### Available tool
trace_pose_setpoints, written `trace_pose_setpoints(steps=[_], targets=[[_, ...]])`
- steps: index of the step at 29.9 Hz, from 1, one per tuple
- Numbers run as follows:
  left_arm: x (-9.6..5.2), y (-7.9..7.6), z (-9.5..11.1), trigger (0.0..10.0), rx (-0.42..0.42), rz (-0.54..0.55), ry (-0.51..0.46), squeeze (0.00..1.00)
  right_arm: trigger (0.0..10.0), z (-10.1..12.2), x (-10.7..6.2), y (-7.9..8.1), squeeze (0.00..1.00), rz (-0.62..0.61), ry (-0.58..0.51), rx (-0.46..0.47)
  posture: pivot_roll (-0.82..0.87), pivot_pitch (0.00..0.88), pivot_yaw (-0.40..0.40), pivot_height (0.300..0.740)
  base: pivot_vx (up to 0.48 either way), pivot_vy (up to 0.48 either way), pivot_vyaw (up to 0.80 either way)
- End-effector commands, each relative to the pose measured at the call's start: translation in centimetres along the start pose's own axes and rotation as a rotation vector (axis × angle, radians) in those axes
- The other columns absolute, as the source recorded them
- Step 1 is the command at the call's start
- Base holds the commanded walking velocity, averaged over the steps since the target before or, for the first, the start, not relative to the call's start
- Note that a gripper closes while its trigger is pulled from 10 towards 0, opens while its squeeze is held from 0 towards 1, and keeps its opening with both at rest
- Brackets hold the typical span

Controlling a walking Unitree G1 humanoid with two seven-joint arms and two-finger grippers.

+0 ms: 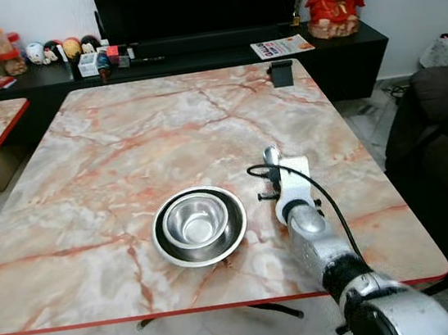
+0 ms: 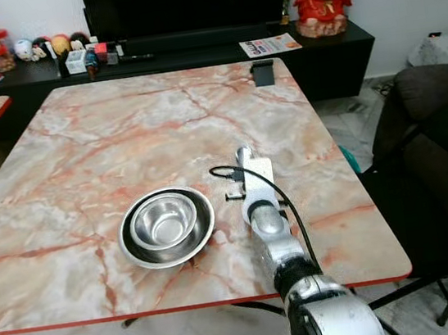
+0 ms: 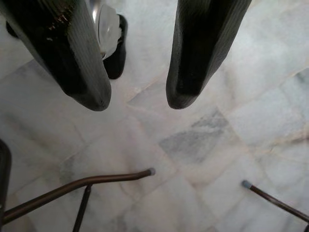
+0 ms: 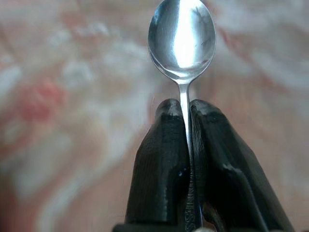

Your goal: Setting the table

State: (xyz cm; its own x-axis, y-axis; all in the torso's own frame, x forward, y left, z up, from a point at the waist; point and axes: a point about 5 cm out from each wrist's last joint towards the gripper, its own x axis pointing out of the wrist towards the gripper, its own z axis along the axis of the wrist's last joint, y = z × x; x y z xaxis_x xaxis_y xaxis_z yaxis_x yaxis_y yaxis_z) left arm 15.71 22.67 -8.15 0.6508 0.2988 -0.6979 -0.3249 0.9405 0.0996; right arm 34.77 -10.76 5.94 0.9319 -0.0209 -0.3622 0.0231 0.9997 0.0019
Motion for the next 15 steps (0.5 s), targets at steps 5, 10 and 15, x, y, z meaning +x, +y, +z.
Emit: trace_pose_setpoints(steps=[5, 10, 15], targets=[[0.0, 0.2, 0.1, 10.0, 0.000, -0.006, -0.003, 0.00, 10.0, 0.6, -0.3, 0.0, 0.00, -0.025, -0.020, -0.002, -0.01, 0.000, 0.016, 0.732, 0.000, 0.000, 0.00], [0.1, 0.2, 0.2, 10.0, 0.005, -0.008, -0.007, 0.00, 10.0, 1.0, -0.7, 0.4, 0.00, -0.009, -0.020, -0.011, -0.01, 0.000, 0.015, 0.732, 0.000, 0.000, 0.00], [0.1, 0.2, 0.3, 10.0, 0.003, -0.005, -0.012, 0.00, 10.0, 1.2, -1.4, 1.0, 0.00, 0.038, -0.010, -0.049, -0.01, 0.000, 0.012, 0.732, 0.000, 0.000, 0.00]])
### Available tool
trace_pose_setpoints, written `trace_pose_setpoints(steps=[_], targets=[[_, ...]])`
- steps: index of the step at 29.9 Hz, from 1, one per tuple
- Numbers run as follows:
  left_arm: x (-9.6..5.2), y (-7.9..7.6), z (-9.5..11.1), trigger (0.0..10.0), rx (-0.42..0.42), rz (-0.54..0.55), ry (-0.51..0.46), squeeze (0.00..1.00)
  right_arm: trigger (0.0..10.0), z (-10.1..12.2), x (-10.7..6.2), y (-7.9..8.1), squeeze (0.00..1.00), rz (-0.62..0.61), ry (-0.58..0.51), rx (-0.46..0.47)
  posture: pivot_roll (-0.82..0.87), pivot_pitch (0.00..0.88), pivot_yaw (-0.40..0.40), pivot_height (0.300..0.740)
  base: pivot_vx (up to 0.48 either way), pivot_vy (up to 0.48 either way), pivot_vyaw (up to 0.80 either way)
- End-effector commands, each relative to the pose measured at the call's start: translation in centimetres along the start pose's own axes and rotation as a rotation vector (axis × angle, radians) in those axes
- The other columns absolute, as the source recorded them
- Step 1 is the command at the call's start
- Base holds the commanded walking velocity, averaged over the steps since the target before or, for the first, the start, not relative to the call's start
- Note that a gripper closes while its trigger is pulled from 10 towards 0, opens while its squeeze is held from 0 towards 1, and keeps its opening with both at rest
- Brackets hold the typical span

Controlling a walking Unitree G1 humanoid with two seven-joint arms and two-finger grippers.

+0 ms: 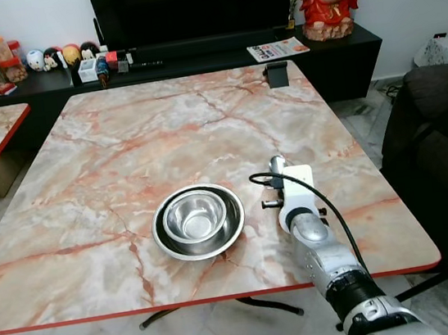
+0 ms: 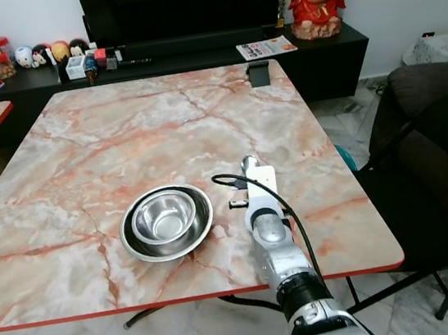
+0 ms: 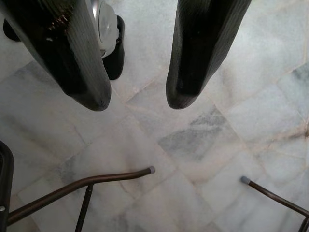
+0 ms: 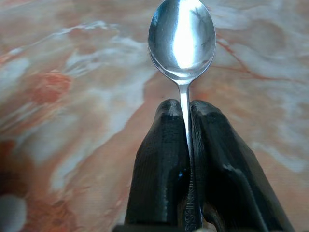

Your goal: Setting the table

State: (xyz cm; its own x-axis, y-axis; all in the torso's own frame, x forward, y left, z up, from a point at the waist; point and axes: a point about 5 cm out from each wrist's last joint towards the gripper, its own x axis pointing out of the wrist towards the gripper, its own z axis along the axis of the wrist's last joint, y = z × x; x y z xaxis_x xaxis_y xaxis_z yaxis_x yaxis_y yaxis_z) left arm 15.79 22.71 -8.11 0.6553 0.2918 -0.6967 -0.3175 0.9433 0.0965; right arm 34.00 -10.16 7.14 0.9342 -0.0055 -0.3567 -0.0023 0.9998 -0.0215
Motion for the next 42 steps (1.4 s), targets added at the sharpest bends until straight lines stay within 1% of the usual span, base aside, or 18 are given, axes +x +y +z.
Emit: trace_pose_setpoints(steps=[1, 5, 7, 11, 17, 22, 23, 25, 26, 29, 30, 36, 37, 38, 39, 40, 41, 42], targets=[[0.1, 0.2, 0.2, 10.0, 0.000, 0.004, -0.009, 0.00, 10.0, 0.5, -0.5, 0.5, 0.00, 0.030, -0.005, -0.023, -0.01, 0.000, 0.012, 0.732, 0.000, 0.000, 0.00], [0.0, 0.3, 0.1, 10.0, 0.000, 0.004, -0.007, 0.00, 10.0, 0.9, -1.1, 0.8, 0.00, 0.055, -0.005, -0.056, -0.01, 0.000, 0.013, 0.732, 0.000, 0.000, 0.00], [0.0, 0.3, 0.1, 10.0, 0.001, 0.003, -0.006, 0.00, 10.0, 0.8, -1.6, 0.7, 0.00, 0.049, 0.020, -0.072, -0.01, 0.000, 0.014, 0.732, 0.000, 0.000, 0.00], [0.0, 0.3, 0.1, 10.0, 0.002, -0.001, -0.005, 0.00, 10.0, 0.2, -2.0, 0.5, 0.00, 0.034, 0.060, -0.067, -0.02, 0.000, 0.016, 0.732, 0.000, 0.000, 0.00], [0.0, 0.3, 0.1, 10.0, 0.004, -0.006, -0.003, 0.00, 10.0, -0.7, -2.4, 0.5, 0.00, 0.033, 0.112, -0.049, -0.01, 0.000, 0.015, 0.732, 0.000, 0.000, 0.00], [0.0, 0.3, 0.1, 10.0, 0.003, -0.007, -0.003, 0.00, 10.0, -0.8, -2.6, 0.6, 0.00, 0.037, 0.120, -0.047, -0.01, 0.000, 0.015, 0.732, 0.000, 0.000, 0.00], [0.0, 0.3, 0.1, 10.0, 0.004, -0.006, -0.003, 0.00, 10.0, -0.7, -2.6, 0.6, 0.96, 0.037, 0.121, -0.046, -0.01, 0.000, 0.016, 0.732, 0.000, 0.000, 0.00], [0.0, 0.3, 0.1, 10.0, 0.005, -0.005, -0.002, 0.00, 10.0, -0.6, -2.6, 0.7, 0.96, 0.037, 0.119, -0.045, -0.01, 0.000, 0.016, 0.732, 0.000, 0.000, 0.00], [0.0, 0.3, 0.1, 10.0, 0.006, -0.005, -0.002, 0.00, 10.0, -0.6, -2.7, 0.7, 0.93, 0.037, 0.120, -0.044, -0.01, 0.000, 0.018, 0.732, 0.000, 0.000, 0.00], [0.0, 0.3, 0.1, 10.0, 0.007, -0.005, -0.002, 0.00, 10.0, -0.6, -2.7, 0.7, 0.92, 0.037, 0.121, -0.044, -0.01, 0.000, 0.017, 0.732, 0.000, 0.000, 0.00], [0.0, 0.3, 0.1, 10.0, 0.008, -0.005, -0.003, 0.00, 10.0, -0.6, -2.7, 0.7, 0.94, 0.037, 0.121, -0.043, -0.01, 0.000, 0.017, 0.732, 0.000, 0.000, 0.00], [0.0, 0.3, 0.1, 10.0, 0.009, -0.005, -0.001, 0.00, 10.0, -0.4, -2.9, 0.7, 0.93, 0.039, 0.120, -0.038, -0.01, 0.000, 0.017, 0.732, 0.000, 0.000, 0.00], [0.0, 0.3, 0.0, 10.0, 0.010, -0.005, -0.001, 0.00, 10.0, -0.2, -2.9, 0.8, 0.89, 0.042, 0.111, -0.040, -0.01, 0.000, 0.018, 0.732, 0.000, 0.000, 0.00], [0.0, 0.3, 0.0, 10.0, 0.009, -0.005, -0.001, 0.00, 10.0, -0.1, -2.8, 0.8, 0.16, 0.043, 0.104, -0.041, -0.01, 0.000, 0.018, 0.732, 0.000, 0.000, 0.00], [0.0, 0.3, 0.0, 10.0, 0.009, -0.005, -0.001, 0.00, 10.0, -0.1, -2.8, 0.8, 0.16, 0.043, 0.104, -0.041, -0.01, 0.000, 0.018, 0.732, 0.000, 0.000, 0.00], [0.0, 0.3, 0.0, 10.0, 0.009, -0.005, -0.001, 0.00, 10.0, 0.1, -2.9, 0.8, 0.00, 0.046, 0.090, -0.040, -0.01, 0.000, 0.018, 0.732, 0.000, 0.000, 0.00], [0.0, 0.3, 0.1, 10.0, 0.008, -0.005, -0.002, 0.00, 10.0, 0.6, -2.9, 0.9, 0.00, 0.046, 0.059, -0.042, -0.01, 0.000, 0.018, 0.732, 0.000, 0.000, 0.00], [0.0, 0.3, 0.1, 10.0, 0.008, -0.005, -0.002, 0.00, 10.0, 0.6, -2.9, 0.9, 0.00, 0.046, 0.059, -0.042, -0.01, 0.000, 0.018, 0.732, 0.000, 0.000, 0.00]])
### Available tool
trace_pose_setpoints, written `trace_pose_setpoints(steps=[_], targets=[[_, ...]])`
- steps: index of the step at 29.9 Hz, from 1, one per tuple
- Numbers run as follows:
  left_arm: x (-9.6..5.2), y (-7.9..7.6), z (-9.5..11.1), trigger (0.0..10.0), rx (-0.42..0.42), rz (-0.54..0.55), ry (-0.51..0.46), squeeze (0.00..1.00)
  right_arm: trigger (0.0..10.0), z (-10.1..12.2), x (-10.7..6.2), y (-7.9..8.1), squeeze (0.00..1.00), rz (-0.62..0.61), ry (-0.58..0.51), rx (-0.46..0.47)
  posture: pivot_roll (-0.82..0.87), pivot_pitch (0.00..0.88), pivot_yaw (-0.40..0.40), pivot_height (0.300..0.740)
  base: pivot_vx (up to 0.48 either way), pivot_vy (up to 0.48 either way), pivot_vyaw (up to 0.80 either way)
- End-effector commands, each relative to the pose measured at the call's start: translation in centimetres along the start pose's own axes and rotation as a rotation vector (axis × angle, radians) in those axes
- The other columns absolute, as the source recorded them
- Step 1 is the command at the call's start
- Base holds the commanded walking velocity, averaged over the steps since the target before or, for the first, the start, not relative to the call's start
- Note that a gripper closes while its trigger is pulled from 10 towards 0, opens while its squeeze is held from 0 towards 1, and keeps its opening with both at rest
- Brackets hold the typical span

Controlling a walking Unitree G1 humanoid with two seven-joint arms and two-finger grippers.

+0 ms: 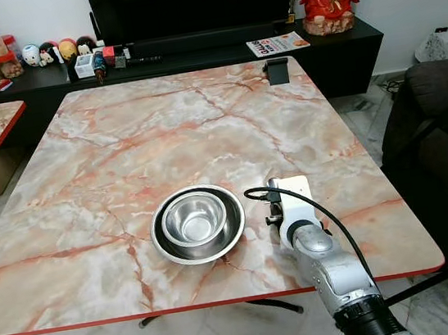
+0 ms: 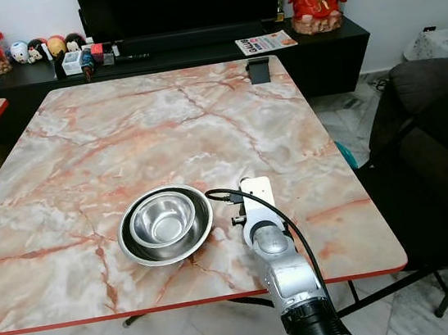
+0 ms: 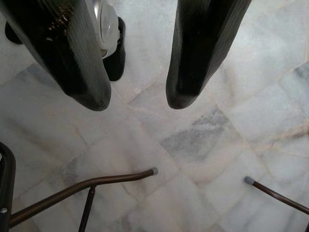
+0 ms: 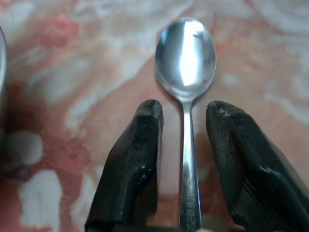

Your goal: Setting the table

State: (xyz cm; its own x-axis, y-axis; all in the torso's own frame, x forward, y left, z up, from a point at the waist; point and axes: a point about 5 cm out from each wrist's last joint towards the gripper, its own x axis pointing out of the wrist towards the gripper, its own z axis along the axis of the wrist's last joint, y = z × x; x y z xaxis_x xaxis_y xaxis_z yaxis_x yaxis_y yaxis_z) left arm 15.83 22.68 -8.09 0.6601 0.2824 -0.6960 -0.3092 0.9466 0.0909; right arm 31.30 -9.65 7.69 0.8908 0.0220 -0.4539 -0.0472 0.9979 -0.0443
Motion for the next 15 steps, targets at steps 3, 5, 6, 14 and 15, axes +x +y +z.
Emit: trace_pose_setpoints(steps=[3, 5, 6, 14, 15], targets=[[0.0, 0.3, 0.0, 10.0, 0.005, 0.006, -0.001, 0.00, 10.0, 1.8, -0.4, 0.3, 0.00, 0.009, -0.100, -0.002, -0.01, 0.000, 0.019, 0.732, 0.000, 0.000, 0.00], [0.0, 0.3, 0.1, 10.0, 0.004, 0.004, -0.003, 0.00, 10.0, 3.4, -0.9, 0.1, 0.00, -0.020, -0.213, -0.044, -0.01, 0.000, 0.020, 0.732, 0.000, 0.000, 0.00], [0.0, 0.3, 0.1, 10.0, 0.004, 0.004, -0.003, 0.00, 10.0, 3.4, -0.9, 0.1, 0.00, -0.020, -0.213, -0.044, -0.01, 0.000, 0.020, 0.732, 0.000, 0.000, 0.00], [0.1, 0.2, 0.4, 10.0, -0.002, 0.002, -0.016, 0.00, 10.0, 6.8, -1.7, 0.3, 0.00, 0.008, -0.482, -0.019, -0.02, 0.000, 0.020, 0.732, 0.000, 0.000, 0.00], [0.1, 0.2, 0.4, 10.0, -0.002, 0.002, -0.016, 0.00, 10.0, 7.0, -1.8, 0.3, 0.00, 0.007, -0.506, -0.027, -0.02, 0.000, 0.021, 0.732, 0.000, 0.000, 0.00]])
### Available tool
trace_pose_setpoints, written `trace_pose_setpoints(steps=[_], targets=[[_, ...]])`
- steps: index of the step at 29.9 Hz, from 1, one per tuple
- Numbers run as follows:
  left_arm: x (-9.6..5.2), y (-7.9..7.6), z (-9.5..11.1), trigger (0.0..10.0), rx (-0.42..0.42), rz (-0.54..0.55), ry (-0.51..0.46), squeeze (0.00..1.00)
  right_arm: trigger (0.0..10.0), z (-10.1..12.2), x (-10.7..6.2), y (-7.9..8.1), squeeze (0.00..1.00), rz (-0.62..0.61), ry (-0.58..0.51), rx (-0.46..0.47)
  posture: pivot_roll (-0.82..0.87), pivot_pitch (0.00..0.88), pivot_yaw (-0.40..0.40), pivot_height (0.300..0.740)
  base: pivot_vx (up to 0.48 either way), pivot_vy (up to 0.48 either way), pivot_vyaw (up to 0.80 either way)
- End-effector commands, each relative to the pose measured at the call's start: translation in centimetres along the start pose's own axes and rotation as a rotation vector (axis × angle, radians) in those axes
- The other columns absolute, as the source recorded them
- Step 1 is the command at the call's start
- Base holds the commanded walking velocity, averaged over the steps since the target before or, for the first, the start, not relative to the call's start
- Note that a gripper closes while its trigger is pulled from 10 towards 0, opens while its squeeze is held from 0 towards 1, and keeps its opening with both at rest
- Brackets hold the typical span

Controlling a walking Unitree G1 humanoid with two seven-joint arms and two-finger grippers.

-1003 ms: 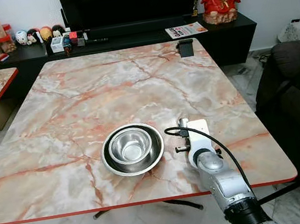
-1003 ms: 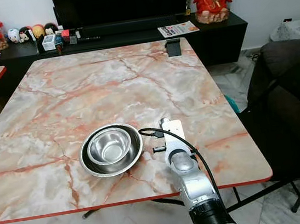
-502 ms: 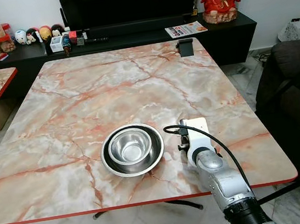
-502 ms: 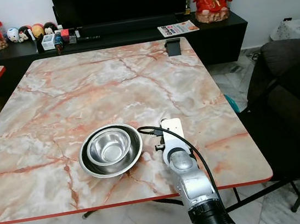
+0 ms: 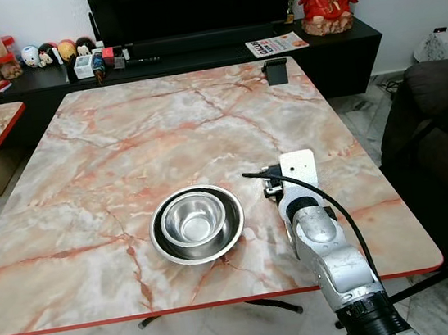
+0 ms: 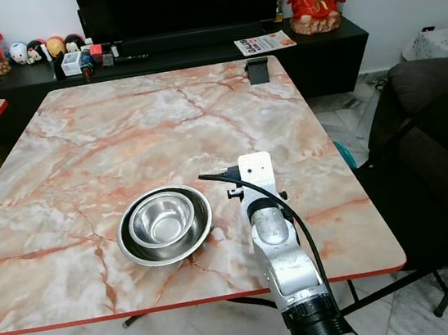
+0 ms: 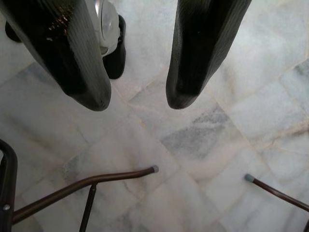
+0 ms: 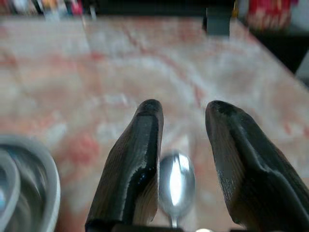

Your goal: Setting the table

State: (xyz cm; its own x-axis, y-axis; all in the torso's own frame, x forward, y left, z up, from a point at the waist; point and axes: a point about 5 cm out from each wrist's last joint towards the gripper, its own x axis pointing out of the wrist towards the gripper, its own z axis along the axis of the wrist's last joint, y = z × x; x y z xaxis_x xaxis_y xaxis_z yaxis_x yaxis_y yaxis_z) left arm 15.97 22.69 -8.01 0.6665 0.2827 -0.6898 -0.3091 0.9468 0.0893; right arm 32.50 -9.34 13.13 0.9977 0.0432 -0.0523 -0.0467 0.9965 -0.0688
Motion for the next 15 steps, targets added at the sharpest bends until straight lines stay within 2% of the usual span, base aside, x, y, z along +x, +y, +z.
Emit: trace_pose_setpoints(steps=[1, 6, 15], targets=[[0.1, 0.2, 0.3, 10.0, 0.002, 0.002, -0.008, 0.00, 10.0, 2.1, 0.4, 0.2, 0.00, 0.014, -0.114, 0.003, -0.02, 0.000, 0.022, 0.732, 0.000, 0.000, 0.00], [0.2, 0.0, 0.5, 10.0, -0.013, 0.000, -0.007, 0.00, 10.0, 3.5, 1.0, -0.2, 0.00, -0.003, -0.176, 0.014, -0.02, 0.000, 0.020, 0.732, 0.000, 0.000, 0.00], [0.1, -0.1, 0.2, 10.0, -0.022, 0.002, 0.000, 0.00, 10.0, 4.2, 1.6, -0.3, 0.00, -0.002, -0.238, 0.022, -0.01, 0.000, 0.016, 0.732, 0.000, 0.435, 0.00]])
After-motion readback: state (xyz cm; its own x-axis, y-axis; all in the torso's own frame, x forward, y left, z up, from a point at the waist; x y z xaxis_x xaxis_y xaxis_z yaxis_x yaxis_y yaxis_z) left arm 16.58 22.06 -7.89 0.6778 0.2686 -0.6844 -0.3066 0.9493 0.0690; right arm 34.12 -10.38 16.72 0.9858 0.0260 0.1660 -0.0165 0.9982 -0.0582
